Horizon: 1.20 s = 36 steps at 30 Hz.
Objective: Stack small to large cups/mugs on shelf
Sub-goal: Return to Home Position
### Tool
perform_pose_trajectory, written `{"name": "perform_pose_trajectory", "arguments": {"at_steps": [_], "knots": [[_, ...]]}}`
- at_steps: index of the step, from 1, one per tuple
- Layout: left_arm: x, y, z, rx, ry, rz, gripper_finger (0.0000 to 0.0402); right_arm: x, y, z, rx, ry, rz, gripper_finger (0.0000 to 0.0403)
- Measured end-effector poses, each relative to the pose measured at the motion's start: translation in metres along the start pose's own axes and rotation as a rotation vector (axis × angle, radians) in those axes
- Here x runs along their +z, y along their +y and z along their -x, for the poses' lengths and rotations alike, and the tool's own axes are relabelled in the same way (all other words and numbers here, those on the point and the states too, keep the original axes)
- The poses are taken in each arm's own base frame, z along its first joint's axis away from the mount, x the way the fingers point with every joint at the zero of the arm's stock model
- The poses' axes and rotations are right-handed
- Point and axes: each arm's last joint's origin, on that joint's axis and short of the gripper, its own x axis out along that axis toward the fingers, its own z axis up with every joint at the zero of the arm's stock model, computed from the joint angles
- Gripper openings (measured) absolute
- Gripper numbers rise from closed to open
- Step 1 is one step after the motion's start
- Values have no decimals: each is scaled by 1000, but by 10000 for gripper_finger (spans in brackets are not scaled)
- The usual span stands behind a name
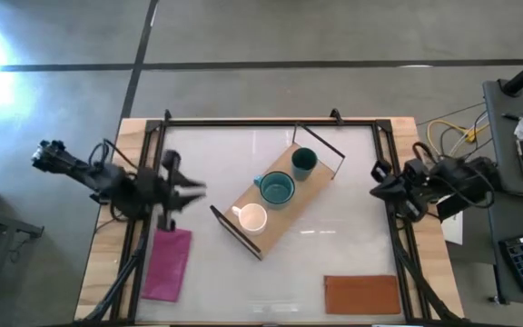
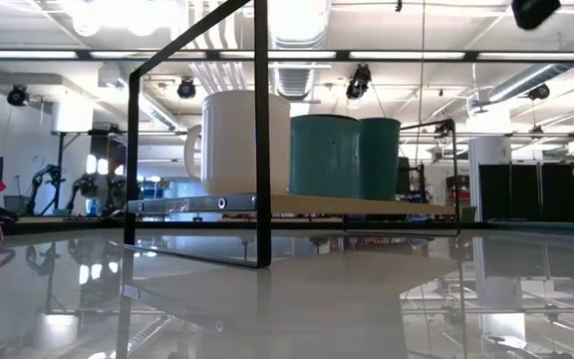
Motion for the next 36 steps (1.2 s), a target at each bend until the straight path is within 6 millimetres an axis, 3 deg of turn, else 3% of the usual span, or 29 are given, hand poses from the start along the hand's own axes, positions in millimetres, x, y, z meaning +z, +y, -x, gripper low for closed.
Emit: {"name": "perform_pose_trajectory", "arguments": {"at_steps": [4,11,15,17,19,21,25,28,32,36], "knots": [[-39,20,32,80,-36,95,75,-5,-8,28,-50,3,22,9],[-97,43,79,79,-65,193,75,-14,-15,20,-161,59,46,9],[-135,46,101,72,-95,290,75,-28,-23,17,-163,-68,73,9],[-145,46,105,74,-149,330,75,-37,-27,17,-156,-134,120,9],[-165,45,101,97,-73,337,75,-46,-33,18,-185,-175,159,9],[-163,45,100,92,-90,381,75,-54,-38,18,-209,-183,184,9],[-186,46,102,137,64,496,75,-81,-53,18,-294,-99,160,9],[-195,50,103,226,130,524,75,-85,-58,19,-352,-52,188,9],[-196,56,103,332,120,441,75,-84,-63,20,-462,-49,275,9],[-198,57,102,347,150,340,75,-88,-73,25,-706,-27,336,9]]}}
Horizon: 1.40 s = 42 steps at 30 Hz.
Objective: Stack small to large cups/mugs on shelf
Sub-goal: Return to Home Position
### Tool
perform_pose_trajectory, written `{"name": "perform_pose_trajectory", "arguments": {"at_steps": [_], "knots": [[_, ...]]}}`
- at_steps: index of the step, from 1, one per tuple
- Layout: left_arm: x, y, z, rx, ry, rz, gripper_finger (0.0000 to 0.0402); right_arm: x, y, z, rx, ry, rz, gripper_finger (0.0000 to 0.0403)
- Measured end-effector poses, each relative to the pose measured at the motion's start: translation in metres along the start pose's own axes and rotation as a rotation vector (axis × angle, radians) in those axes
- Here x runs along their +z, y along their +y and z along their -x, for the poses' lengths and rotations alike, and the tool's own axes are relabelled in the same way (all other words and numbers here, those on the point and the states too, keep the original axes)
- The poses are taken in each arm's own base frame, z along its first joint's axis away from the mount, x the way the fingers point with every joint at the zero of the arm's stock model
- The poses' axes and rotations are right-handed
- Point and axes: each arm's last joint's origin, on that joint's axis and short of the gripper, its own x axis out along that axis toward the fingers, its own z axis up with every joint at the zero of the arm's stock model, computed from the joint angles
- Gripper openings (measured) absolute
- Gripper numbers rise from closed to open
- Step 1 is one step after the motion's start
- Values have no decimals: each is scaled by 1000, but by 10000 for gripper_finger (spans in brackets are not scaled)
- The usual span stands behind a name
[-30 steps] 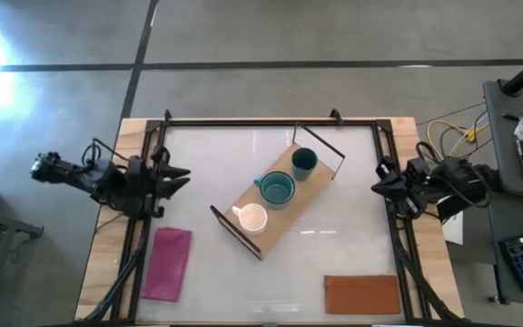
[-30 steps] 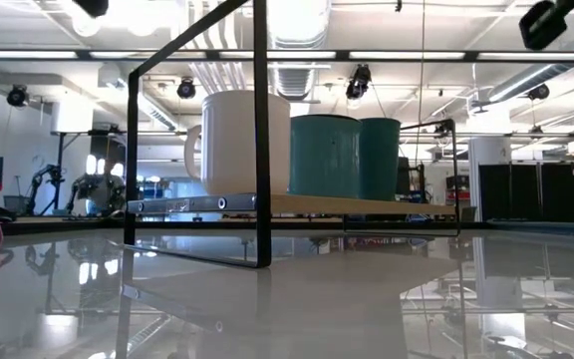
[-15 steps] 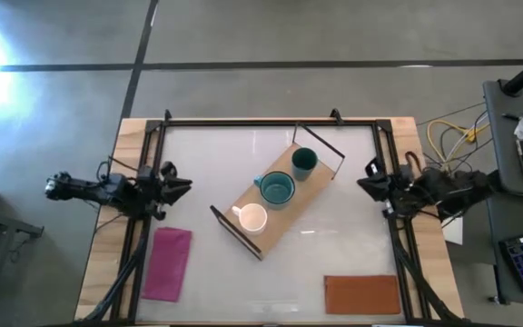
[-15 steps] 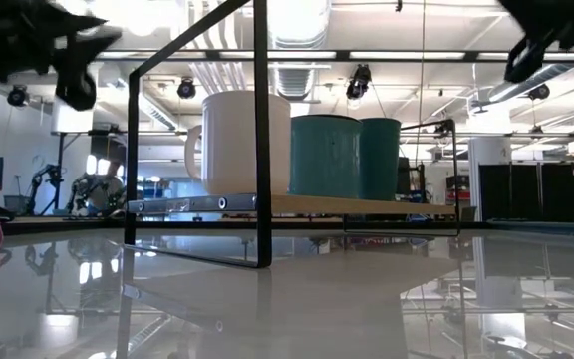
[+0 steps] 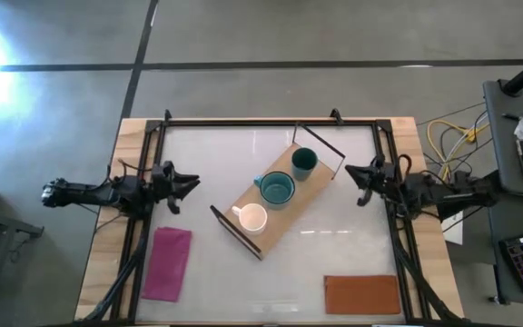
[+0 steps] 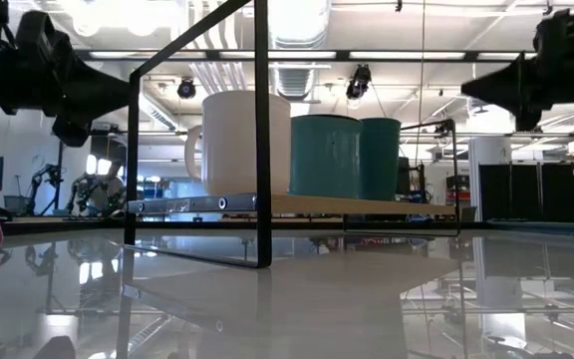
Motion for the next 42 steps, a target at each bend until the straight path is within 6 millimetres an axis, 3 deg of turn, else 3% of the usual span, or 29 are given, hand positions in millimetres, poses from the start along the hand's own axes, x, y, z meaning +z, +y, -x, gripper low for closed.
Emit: {"name": "perform_pose_trajectory", "arguments": {"at_steps": [5,26,31,42], "knots": [[-2,0,-1,7,21,-32,75,-4,-3,-1,-116,32,36,9],[-9,1,-5,29,83,-60,75,-5,-3,-1,-118,39,27,9],[-9,-2,-5,-62,110,-53,75,-5,-3,-1,-118,39,27,9],[-10,-2,-5,-65,116,-54,75,-5,-3,-1,-118,39,27,9]]}}
